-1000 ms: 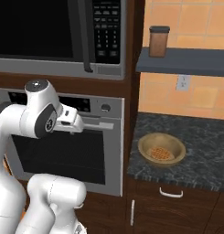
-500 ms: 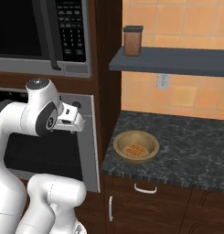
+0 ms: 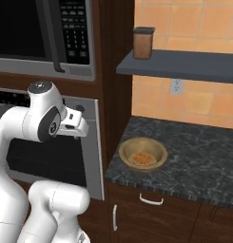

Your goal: Open the microwave, place the bowl with waffle inside the microwave, then close the microwave door and turn it on.

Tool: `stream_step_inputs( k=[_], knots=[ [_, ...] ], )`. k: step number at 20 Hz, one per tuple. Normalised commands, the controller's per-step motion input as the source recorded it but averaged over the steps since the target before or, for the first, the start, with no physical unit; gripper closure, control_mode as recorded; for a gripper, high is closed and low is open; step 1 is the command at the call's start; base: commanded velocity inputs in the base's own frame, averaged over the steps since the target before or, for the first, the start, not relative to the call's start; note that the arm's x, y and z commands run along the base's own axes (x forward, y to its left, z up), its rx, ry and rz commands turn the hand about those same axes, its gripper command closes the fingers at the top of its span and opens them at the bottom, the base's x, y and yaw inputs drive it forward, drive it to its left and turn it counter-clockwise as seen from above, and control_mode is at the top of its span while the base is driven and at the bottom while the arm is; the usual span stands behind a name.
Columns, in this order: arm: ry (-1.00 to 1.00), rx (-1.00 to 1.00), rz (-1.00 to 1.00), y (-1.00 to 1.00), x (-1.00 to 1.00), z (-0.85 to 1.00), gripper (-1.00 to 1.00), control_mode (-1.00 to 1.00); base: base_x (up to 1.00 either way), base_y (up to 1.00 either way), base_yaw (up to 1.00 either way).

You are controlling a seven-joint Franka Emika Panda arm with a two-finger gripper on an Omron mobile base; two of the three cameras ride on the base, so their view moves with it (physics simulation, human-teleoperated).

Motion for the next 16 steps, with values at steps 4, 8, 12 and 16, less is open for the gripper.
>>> stream_step_inputs(
  k=[4, 8, 12, 16],
  knots=[
    [0.00, 0.00, 0.00, 0.00, 0.00, 0.00, -1.00, 1.00, -0.23, -0.22, 0.29],
    [0.00, 0.00, 0.00, 0.00, 0.00, 0.00, -1.00, 1.00, -0.29, -0.22, 0.26],
    [-0.26, -0.03, 0.17, -0.14, -0.37, 0.09, -1.00, -1.00, 0.00, 0.00, 0.00],
    [-0.47, 0.00, 0.06, -0.09, -0.41, 0.59, -1.00, -1.00, 0.00, 0.00, 0.00]
  ],
)
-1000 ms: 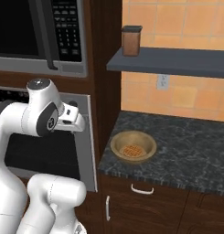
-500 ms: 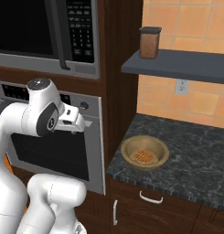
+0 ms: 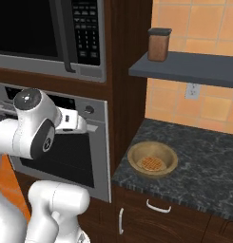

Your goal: Open the microwave, place the bowl with waffle inside the microwave, then close the microwave door and turn it on.

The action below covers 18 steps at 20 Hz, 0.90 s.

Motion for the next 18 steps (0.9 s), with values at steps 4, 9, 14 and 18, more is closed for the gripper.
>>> stream_step_inputs(
  k=[4, 9, 14, 18],
  knots=[
    [-0.48, 0.00, 0.00, 0.00, -0.30, 0.67, -1.00, -1.00, 0.00, 0.00, 0.00],
    [-0.37, 0.00, 0.00, 0.00, -0.15, 0.57, -1.00, -1.00, 0.00, 0.00, 0.00],
    [-0.28, -0.02, 0.00, 0.07, -0.05, 0.56, -1.00, -1.00, 0.00, 0.00, 0.00],
    [-0.12, -0.09, 0.00, 0.18, -0.01, 0.57, -1.00, -1.00, 0.00, 0.00, 0.00]
  ],
)
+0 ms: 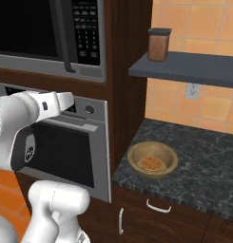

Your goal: Open the microwave, place the bowl with waffle inside the microwave, then close the microwave door and turn it on.

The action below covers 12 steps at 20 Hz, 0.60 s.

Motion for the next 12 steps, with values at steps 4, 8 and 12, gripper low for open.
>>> stream_step_inputs(
  k=[4, 8, 12],
  knots=[
    [-0.03, -0.11, 0.00, 0.21, 0.00, 0.71, -1.00, -1.00, 0.00, 0.00, 0.00],
    [-0.01, -0.01, -0.04, 0.13, 0.00, 0.81, -1.00, -1.00, 0.00, 0.00, 0.00],
    [-0.04, 0.11, -0.02, 0.00, 0.00, 0.18, -1.00, -1.00, 0.00, 0.00, 0.00]
  ],
)
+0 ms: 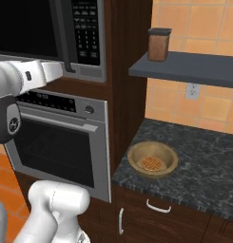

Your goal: Open the microwave, place the bowl with waffle inside the microwave, then close the microwave door and turn it on.

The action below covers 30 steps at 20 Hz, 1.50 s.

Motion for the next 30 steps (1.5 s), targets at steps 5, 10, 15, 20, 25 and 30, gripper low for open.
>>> stream_step_inputs(
  k=[5, 10, 15, 20, 25, 30],
  knots=[
    [0.01, 0.19, -0.08, 0.07, 0.08, 0.00, -1.00, -1.00, 0.00, 0.00, 0.00],
    [0.09, 0.05, -0.10, 0.35, 0.48, 0.07, -1.00, -1.00, 0.00, 0.00, 0.00],
    [0.01, 0.00, -0.01, 0.13, 0.58, 0.01, -1.00, -1.00, 0.00, 0.00, 0.00],
    [0.08, 0.04, -0.01, -0.30, 0.42, 0.00, -1.00, -1.00, 0.00, 0.00, 0.00],
    [0.13, 0.02, -0.04, -0.17, 0.48, 0.00, -1.00, -1.00, 0.00, 0.00, 0.00],
    [0.14, 0.00, -0.04, 0.00, 0.63, 0.00, -1.00, -1.00, 0.00, 0.00, 0.00]
  ],
)
